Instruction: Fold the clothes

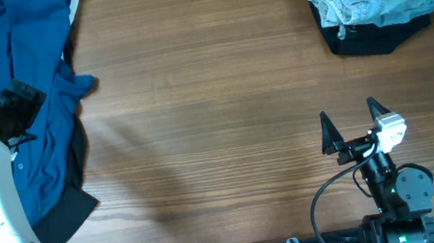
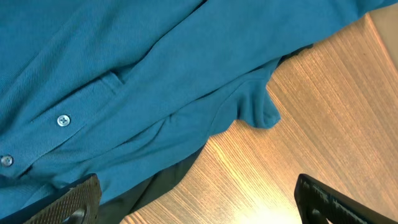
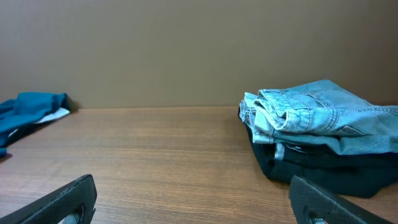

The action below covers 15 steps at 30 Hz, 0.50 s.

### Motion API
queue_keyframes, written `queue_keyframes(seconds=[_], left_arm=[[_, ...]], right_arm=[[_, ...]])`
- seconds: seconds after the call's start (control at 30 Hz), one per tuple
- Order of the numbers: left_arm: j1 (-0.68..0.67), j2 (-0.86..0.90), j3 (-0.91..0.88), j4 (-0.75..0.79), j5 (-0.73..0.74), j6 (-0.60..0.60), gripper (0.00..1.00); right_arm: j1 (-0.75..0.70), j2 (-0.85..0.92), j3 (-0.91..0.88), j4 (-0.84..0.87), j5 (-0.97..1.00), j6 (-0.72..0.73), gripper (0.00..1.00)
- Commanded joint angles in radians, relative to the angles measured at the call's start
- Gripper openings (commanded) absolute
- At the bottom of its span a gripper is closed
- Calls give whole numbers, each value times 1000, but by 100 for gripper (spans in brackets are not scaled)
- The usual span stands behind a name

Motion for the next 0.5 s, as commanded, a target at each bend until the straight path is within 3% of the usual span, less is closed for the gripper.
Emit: queue_keyframes(seconds=[0.0,0.2,0.47], left_arm=[[11,-19,6,-10,9,2,100],[-3,-84,6,-10,8,2,100],[-213,-264,6,-10,-7,3,100]], right_arm=[[6,-14,-2,2,13,11,100],[6,-14,-2,2,13,11,100],[6,-14,-2,2,13,11,100]])
